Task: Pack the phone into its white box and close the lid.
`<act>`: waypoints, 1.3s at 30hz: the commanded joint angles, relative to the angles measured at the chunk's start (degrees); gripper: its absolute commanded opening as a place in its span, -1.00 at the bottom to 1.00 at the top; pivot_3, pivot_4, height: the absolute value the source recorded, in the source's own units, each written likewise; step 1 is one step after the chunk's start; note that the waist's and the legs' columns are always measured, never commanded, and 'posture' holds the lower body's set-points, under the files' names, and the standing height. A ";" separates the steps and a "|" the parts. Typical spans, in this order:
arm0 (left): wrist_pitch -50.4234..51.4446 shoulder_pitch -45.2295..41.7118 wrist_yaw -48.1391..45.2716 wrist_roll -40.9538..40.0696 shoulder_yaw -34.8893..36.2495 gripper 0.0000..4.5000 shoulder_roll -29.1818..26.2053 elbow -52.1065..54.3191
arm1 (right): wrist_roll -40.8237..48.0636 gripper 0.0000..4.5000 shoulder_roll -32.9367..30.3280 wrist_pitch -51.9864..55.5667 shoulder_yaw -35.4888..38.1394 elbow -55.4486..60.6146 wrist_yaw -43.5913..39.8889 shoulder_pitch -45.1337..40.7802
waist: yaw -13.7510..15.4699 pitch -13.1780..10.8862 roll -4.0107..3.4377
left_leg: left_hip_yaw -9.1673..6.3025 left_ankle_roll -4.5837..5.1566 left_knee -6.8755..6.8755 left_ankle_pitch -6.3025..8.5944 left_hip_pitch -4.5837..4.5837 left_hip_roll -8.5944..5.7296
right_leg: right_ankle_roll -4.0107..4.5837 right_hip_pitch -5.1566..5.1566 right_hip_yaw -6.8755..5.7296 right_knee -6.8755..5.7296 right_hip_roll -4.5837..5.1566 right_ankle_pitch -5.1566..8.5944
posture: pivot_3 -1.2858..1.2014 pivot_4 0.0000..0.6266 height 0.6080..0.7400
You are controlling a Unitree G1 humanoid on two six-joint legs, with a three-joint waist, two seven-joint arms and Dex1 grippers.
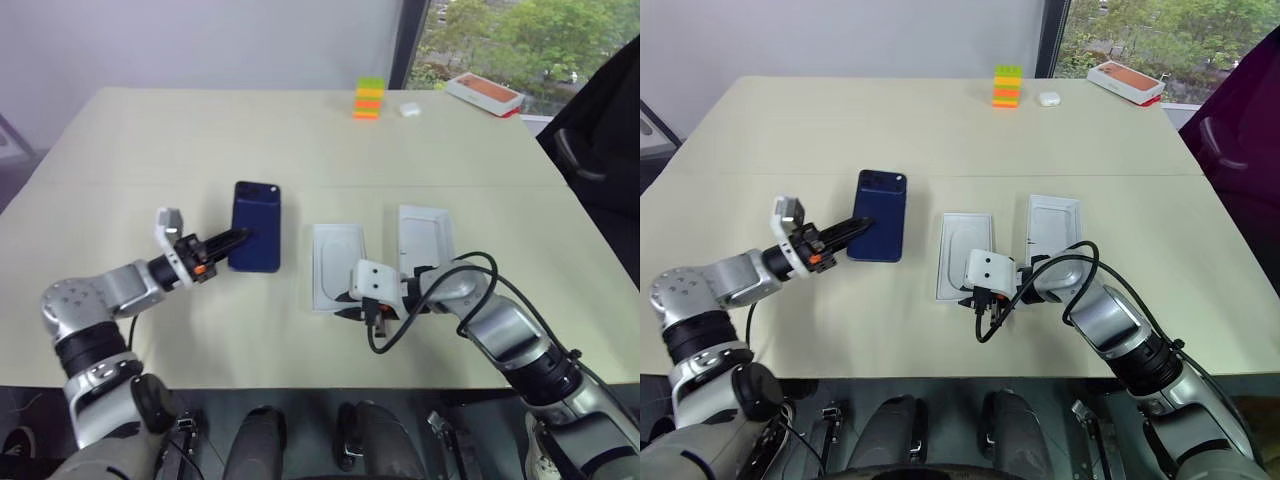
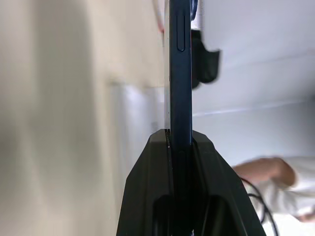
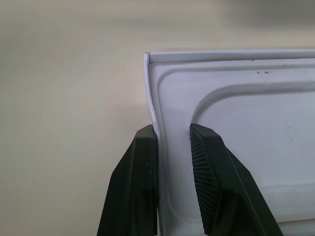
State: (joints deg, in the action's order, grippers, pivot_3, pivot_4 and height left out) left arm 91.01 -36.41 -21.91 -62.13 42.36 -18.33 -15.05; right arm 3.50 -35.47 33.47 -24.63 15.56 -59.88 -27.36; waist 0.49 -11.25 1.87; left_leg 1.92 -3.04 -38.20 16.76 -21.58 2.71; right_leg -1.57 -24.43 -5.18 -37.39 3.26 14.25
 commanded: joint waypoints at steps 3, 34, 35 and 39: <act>1.49 -0.84 5.03 -5.88 2.29 -1.00 2.02 3.64 | 0.16 -0.67 0.96 0.76 -0.13 -0.73 0.76 -0.05 | -0.78 0.00 0.00 | -0.02 -0.01 0.05 -0.01 0.04 0.05 | 0.00 -0.01 0.00 -0.02 -0.01 0.00 | 0.03 -0.52 1.00; -9.39 10.52 18.47 -13.60 -15.21 -1.00 16.73 12.29 | 20.62 0.44 -3.03 -6.90 23.32 -8.08 -6.73 3.00 | 0.06 -0.12 -0.10 | 0.01 -0.03 0.03 -0.02 -0.02 -0.02 | 0.00 -0.04 0.02 -0.01 -0.09 0.00 | 0.03 -0.52 1.00; -9.97 10.60 18.44 -13.81 -15.59 -1.00 16.61 12.35 | 20.01 0.44 -3.12 -7.69 23.03 -8.35 -6.56 3.09 | 0.11 -0.12 -0.10 | 0.01 -0.03 0.03 -0.02 -0.02 -0.02 | 0.00 -0.04 0.03 0.00 -0.09 0.00 | 0.03 -0.52 1.00; -11.37 10.93 18.20 -14.08 -17.11 -0.79 16.06 12.55 | 18.98 0.45 -3.15 -8.96 22.29 -9.29 -5.96 3.07 | 0.18 -0.12 -0.10 | 0.01 -0.02 0.03 -0.02 -0.02 -0.02 | 0.00 -0.04 0.02 0.00 -0.11 0.00 | 0.03 -0.52 1.00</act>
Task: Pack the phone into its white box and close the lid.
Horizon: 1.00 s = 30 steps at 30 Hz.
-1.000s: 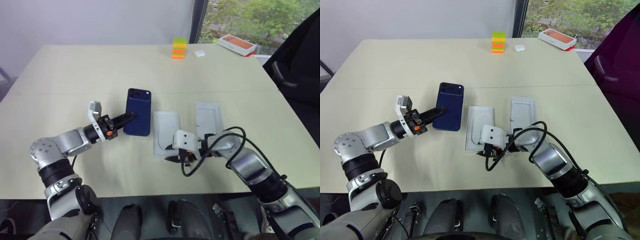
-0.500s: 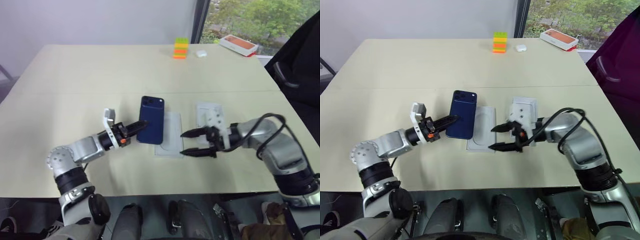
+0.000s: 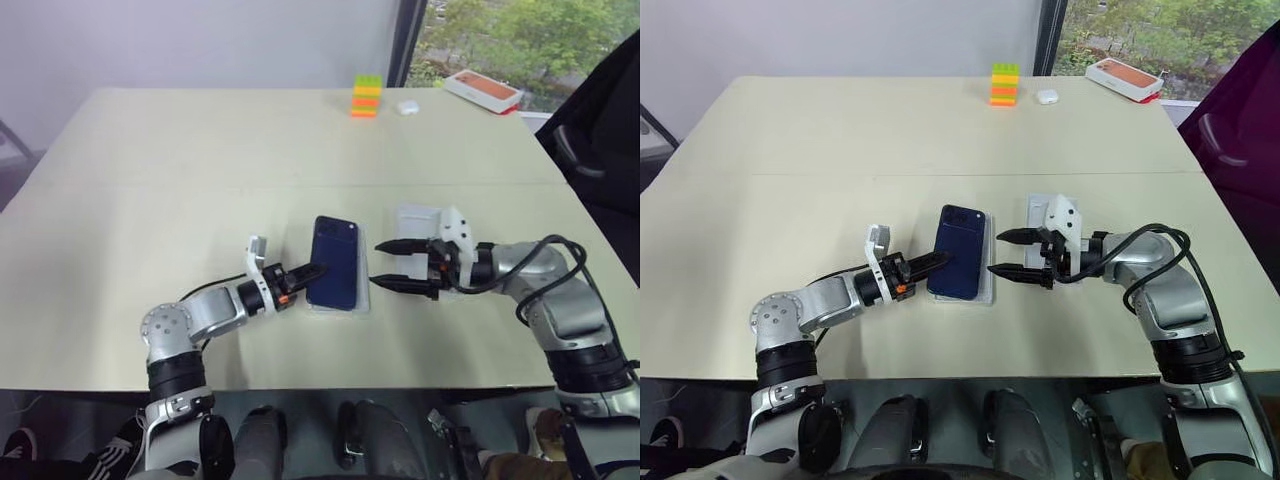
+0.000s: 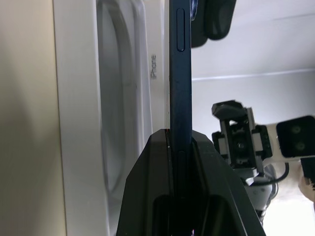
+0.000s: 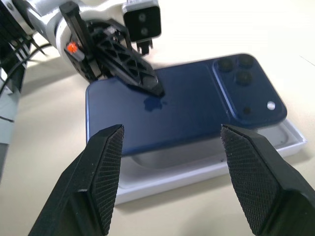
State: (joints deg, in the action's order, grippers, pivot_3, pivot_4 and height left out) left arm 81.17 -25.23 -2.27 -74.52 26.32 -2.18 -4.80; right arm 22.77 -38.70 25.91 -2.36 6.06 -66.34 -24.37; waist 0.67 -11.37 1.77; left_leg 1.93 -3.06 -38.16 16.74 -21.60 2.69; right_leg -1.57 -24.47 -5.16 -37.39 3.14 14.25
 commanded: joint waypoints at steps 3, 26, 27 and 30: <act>-3.33 -0.40 -0.89 -1.78 -1.53 -0.19 0.05 2.06 | -1.21 0.46 0.05 -2.46 -0.69 -0.72 0.86 -0.02 | 0.01 0.00 0.00 | -0.01 0.00 0.00 0.00 0.00 0.00 | 0.00 0.00 0.00 0.00 -0.01 0.00 | 0.03 -0.52 1.00; -21.11 3.16 -29.27 16.61 -17.17 0.96 -28.73 18.52 | -2.25 0.46 4.58 -0.19 -1.92 -4.83 5.75 -5.36 | -0.15 -0.02 -0.15 | 0.06 -0.01 0.02 -0.01 0.10 0.11 | 0.05 0.03 0.09 0.02 -0.18 -0.01 | 0.03 -0.52 1.00; -22.28 2.71 -30.16 17.67 -17.26 0.96 -28.89 16.47 | -3.33 0.46 4.99 -0.77 -2.23 -5.73 6.80 -5.92 | -0.09 -0.03 -0.16 | 0.10 -0.01 0.02 -0.01 0.10 0.11 | 0.05 0.03 0.09 0.02 -0.18 -0.01 | 0.03 -0.52 1.00; -25.76 1.87 -32.17 21.73 -18.62 0.96 -29.18 13.17 | -5.43 0.46 5.47 -2.68 -2.94 -7.49 8.03 -6.60 | 0.17 -0.03 -0.16 | 0.25 -0.01 0.00 -0.01 0.05 0.10 | 0.07 0.01 0.09 0.04 -0.18 -0.02 | 0.03 -0.52 1.00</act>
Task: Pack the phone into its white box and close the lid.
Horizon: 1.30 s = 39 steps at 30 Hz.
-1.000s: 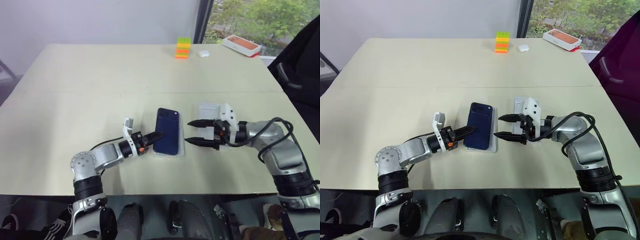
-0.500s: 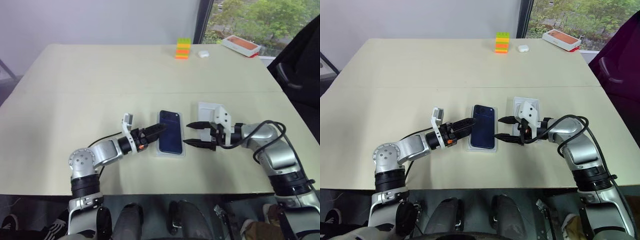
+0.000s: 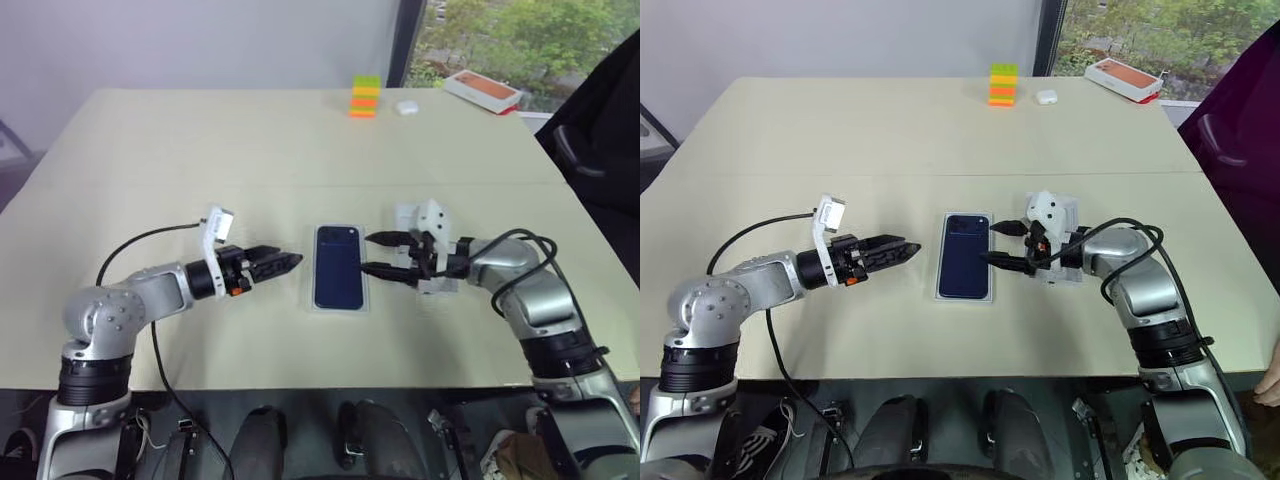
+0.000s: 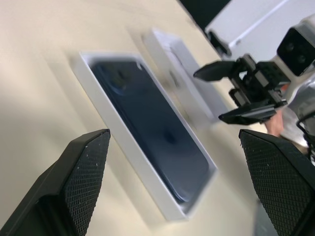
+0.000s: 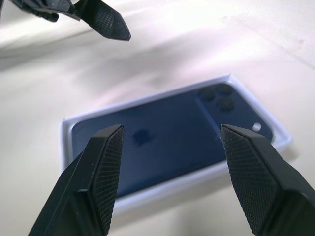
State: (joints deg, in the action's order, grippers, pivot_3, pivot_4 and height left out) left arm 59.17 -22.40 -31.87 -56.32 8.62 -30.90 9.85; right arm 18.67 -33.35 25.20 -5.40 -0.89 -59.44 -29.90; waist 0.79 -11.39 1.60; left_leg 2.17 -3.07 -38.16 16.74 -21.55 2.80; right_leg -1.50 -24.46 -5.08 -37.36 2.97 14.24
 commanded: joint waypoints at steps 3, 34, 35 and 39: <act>-6.12 -1.06 -4.86 6.39 -3.06 0.96 0.13 -2.63 | -1.80 0.46 0.10 -2.50 -0.31 -1.22 0.66 -1.20 | -0.09 0.00 0.00 | 0.00 0.03 0.01 0.02 -0.08 0.00 | -0.01 -0.01 -0.01 0.12 0.00 0.00 | 0.03 -0.52 1.00; -4.46 -2.53 -7.13 20.87 -14.43 -0.98 6.00 -8.04 | -16.91 -1.00 -4.20 -14.78 -8.13 -4.71 0.66 2.35 | -0.07 0.01 0.00 | 0.07 0.10 0.01 0.06 -0.04 0.06 | -0.04 -0.02 0.01 0.11 -0.03 0.00 | 0.03 -0.52 1.00; -3.67 -2.52 -7.11 20.51 -14.85 -0.98 6.90 -8.00 | -17.08 -1.00 -4.19 -14.91 -8.30 -4.77 0.49 2.35 | 0.01 0.01 0.00 | 0.07 0.10 0.01 0.05 -0.04 0.06 | -0.04 -0.01 0.01 0.11 -0.02 0.01 | 0.03 -0.52 1.00; -3.59 -2.65 -7.19 21.41 -16.69 -0.98 9.74 -8.70 | -16.75 -1.00 -4.83 -14.19 -8.67 -3.55 -1.25 3.07 | 0.06 0.01 0.00 | 0.09 0.10 -0.04 0.05 -0.05 0.02 | -0.05 0.03 0.01 0.13 0.04 0.01 | 0.03 -0.52 1.00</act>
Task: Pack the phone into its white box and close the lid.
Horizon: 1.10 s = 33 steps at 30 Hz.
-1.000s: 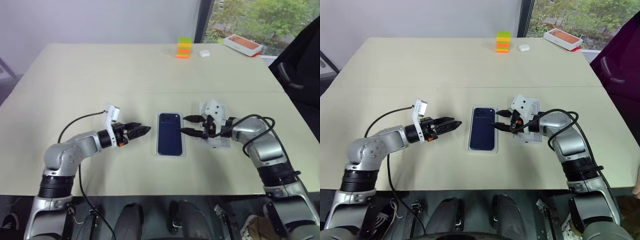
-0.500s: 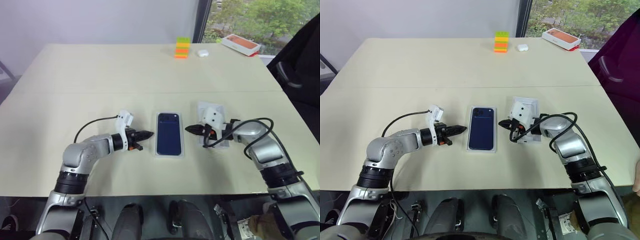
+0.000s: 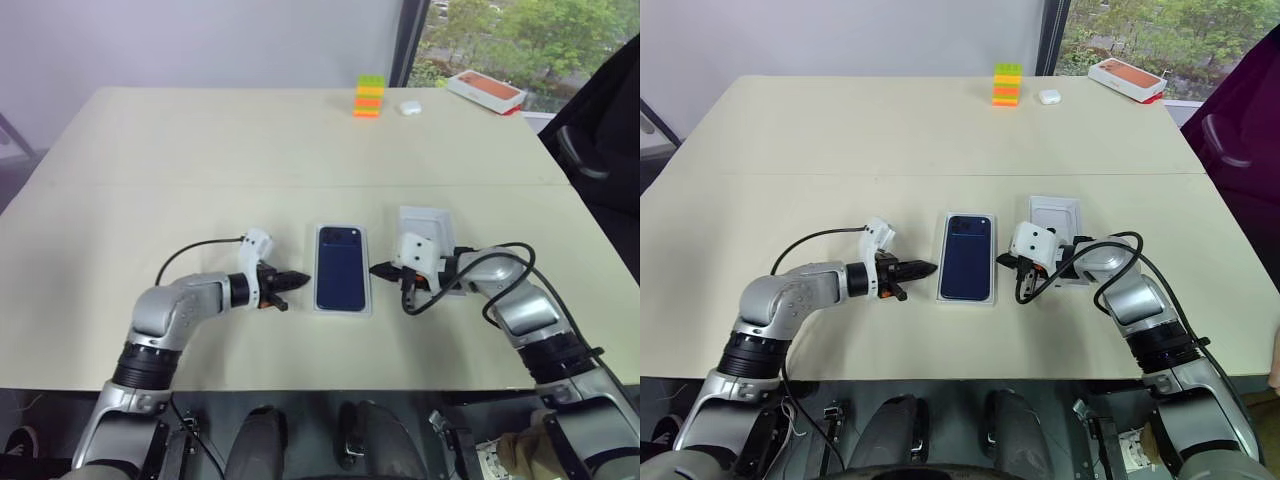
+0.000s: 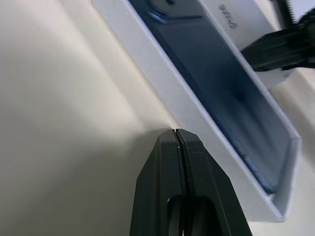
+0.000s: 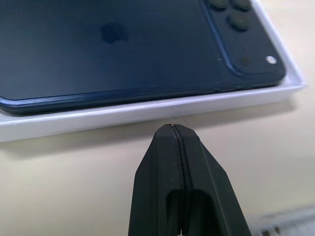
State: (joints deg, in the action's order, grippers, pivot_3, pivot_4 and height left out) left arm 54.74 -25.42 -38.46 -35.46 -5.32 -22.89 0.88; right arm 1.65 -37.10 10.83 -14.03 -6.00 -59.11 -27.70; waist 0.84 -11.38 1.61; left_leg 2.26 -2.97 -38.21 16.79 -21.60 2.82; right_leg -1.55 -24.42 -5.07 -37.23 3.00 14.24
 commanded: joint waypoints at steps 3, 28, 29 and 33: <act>0.41 -0.20 -0.81 0.73 -2.69 -0.98 3.37 -0.52 | 0.47 -1.00 -2.11 0.71 -0.02 3.06 -2.79 2.20 | 0.08 0.02 -0.01 | -0.01 0.00 -0.02 0.00 0.06 -0.02 | 0.00 0.08 -0.01 0.00 0.02 0.00 | 0.03 -0.52 1.00; 1.79 -1.09 -1.65 2.49 -3.06 -0.98 6.09 0.17 | 0.30 -1.00 -5.12 -0.13 2.11 2.99 -3.14 4.64 | 0.03 0.04 0.01 | -0.05 0.00 -0.04 0.00 0.13 -0.04 | 0.00 0.20 -0.03 -0.01 0.02 0.00 | 0.03 -0.52 1.00; 1.62 -1.04 -1.89 2.51 -2.77 -0.98 5.62 0.27 | 0.74 -1.00 -5.33 -0.07 2.46 3.26 -3.49 4.63 | 0.02 0.04 0.01 | -0.05 0.00 -0.04 0.00 0.13 -0.04 | 0.00 0.20 -0.03 -0.01 0.02 0.00 | 0.03 -0.52 1.00; 1.01 -0.66 -3.31 1.63 -0.22 -0.98 2.60 1.94 | 5.17 -1.00 -6.52 4.88 5.61 6.49 -5.51 3.64 | -0.08 0.04 0.00 | -0.06 0.00 -0.03 0.00 0.13 -0.03 | 0.00 0.19 -0.03 -0.01 0.00 0.00 | 0.03 -0.52 1.00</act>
State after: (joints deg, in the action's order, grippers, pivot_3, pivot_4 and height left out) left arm 55.84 -26.09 -40.71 -33.14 -6.09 -19.62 0.77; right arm 4.80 -42.08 14.29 -10.77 -1.94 -63.59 -23.38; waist 0.76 -11.34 1.61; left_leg 2.19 -2.97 -38.24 16.79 -21.49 2.80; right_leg -1.55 -24.26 -5.10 -37.24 3.00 14.24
